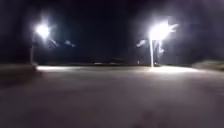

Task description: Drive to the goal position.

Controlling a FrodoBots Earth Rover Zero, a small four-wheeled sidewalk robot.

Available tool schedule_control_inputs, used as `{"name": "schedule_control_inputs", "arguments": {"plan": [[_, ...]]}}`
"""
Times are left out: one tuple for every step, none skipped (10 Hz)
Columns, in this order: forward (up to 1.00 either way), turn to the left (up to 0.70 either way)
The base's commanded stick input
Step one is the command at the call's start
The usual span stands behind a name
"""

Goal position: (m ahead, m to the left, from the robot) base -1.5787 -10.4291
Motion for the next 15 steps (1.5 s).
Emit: {"name": "schedule_control_inputs", "arguments": {"plan": [[0.00,-0.45],[0.00,-0.45],[0.00,-0.45],[0.00,-0.45],[0.00,-0.45],[0.00,-0.45],[0.00,-0.45],[0.00,-0.45],[0.70,0.00],[0.70,0.00],[0.70,0.00],[0.70,0.00],[0.70,0.00],[0.70,0.00],[0.70,0.00]]}}
